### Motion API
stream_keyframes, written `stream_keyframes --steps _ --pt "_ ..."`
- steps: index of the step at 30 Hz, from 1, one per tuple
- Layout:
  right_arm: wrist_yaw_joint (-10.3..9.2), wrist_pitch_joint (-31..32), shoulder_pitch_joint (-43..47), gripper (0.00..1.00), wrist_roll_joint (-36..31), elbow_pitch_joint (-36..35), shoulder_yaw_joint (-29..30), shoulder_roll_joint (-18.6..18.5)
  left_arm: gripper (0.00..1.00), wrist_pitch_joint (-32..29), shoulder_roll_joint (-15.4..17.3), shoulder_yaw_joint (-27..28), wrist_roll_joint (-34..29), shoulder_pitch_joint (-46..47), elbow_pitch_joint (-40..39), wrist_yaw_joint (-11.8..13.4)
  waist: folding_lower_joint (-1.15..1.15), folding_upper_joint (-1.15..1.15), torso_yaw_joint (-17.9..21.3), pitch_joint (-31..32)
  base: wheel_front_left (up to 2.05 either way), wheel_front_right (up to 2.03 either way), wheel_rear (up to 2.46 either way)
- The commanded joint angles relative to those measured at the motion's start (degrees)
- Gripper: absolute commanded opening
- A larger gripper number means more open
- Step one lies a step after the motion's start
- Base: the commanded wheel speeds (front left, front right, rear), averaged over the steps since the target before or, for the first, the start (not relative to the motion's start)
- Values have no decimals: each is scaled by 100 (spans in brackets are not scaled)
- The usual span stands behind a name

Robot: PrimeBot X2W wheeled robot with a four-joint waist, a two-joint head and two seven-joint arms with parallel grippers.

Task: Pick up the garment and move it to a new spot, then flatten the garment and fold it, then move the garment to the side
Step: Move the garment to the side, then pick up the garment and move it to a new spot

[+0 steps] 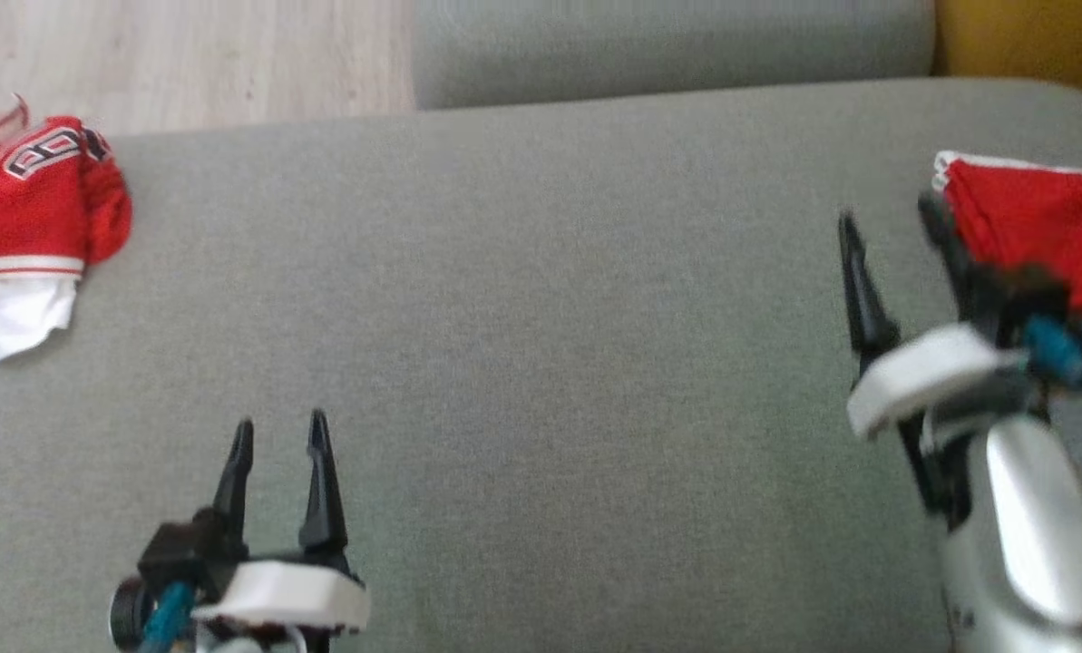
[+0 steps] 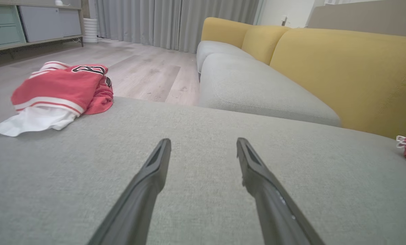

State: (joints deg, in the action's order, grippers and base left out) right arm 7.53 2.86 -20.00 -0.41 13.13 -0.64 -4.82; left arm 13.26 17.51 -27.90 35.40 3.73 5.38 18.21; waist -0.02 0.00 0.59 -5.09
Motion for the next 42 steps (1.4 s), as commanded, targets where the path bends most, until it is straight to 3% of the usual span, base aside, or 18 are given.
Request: stream_keyframes --steps 1,6,14,30,35,42 --pt "-4 -91 148 100 47 -336 -99 59 100 70 126 236 54 59 -151 46 2 0 -75 202 0 0 0" --pt "-4 -359 1271 100 207 -782 0 188 100 86 125 233 171 -290 -73 25 2 0 -132 439 0 0 0" --pt "-4 -596 2223 100 584 -1154 -310 193 100 100 96 180 226 -529 -44 13 2 0 -165 601 0 0 0" --pt "-4 -650 2342 100 752 -1015 -405 193 100 54 73 61 218 -413 -9 -26 2 0 -218 603 0 0 0" --pt "-4 -662 2438 100 805 -996 -329 194 100 40 68 25 184 -313 -13 -42 2 0 -568 607 0 0 0" --pt "-4 -699 2464 100 903 -1021 -371 194 100 22 157 99 164 -239 -68 4 2 0 -1676 605 0 0 0"
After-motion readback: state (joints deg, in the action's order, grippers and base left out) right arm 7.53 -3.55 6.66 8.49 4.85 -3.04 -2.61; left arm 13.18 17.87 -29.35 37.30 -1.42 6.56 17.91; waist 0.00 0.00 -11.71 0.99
